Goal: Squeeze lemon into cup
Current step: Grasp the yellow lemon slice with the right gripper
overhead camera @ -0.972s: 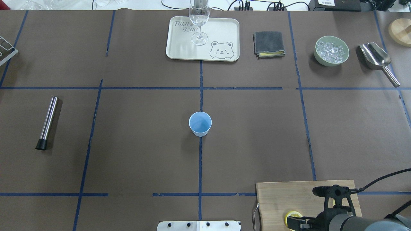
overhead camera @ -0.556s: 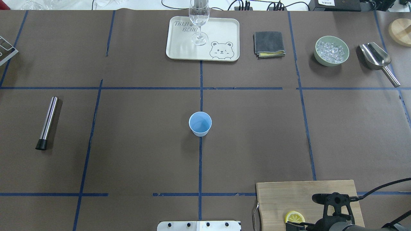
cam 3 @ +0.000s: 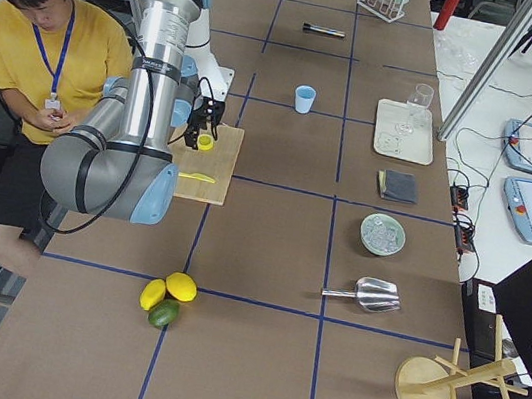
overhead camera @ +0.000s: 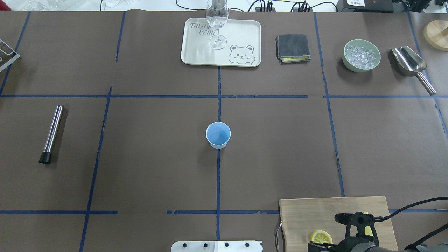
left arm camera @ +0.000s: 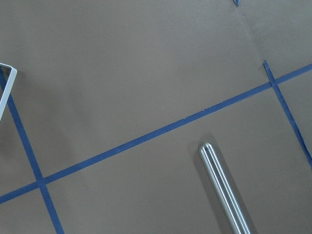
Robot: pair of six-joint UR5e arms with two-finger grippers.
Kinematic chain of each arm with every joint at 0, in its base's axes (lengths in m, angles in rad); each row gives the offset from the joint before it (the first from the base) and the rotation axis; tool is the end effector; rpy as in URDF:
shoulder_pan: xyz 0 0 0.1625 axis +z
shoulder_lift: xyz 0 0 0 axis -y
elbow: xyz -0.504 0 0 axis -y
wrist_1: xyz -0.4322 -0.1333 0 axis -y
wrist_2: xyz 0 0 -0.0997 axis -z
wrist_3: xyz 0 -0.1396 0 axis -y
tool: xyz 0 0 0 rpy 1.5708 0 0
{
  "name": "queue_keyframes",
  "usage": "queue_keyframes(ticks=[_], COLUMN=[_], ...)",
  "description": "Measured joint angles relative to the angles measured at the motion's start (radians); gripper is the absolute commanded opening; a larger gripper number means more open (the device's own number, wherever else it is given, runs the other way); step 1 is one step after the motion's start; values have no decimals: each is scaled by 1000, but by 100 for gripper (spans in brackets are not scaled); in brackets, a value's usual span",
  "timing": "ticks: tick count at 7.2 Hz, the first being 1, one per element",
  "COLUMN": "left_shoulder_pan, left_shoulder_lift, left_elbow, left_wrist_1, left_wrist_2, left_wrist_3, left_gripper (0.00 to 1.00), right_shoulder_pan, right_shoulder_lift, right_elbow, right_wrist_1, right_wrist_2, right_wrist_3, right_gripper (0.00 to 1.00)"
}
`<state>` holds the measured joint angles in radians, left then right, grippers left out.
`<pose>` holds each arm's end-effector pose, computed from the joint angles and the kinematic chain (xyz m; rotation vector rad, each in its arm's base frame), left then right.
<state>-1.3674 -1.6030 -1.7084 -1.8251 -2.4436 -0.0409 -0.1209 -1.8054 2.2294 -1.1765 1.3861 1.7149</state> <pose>0.0893 -0.5636 0.6339 0.2901 0.9045 0.3351 -0.4610 -0.1041 0.4959 0.0650 -0.8319 0.0974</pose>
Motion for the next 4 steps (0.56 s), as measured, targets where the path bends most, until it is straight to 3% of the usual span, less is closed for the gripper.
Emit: queue_keyframes(ticks=[4], left_shoulder_pan=[-1], left_shoulder_lift=[4], left_elbow=[-10], left_wrist_1=[1], left_wrist_2=[0], left_wrist_3=[-1], left_gripper=[100], right_shoulder_pan=[30], right_shoulder_lift=[65], right_elbow=[-24], right_wrist_1=[-48], right_wrist_2=[1], right_wrist_3=[-3], right_gripper=[100])
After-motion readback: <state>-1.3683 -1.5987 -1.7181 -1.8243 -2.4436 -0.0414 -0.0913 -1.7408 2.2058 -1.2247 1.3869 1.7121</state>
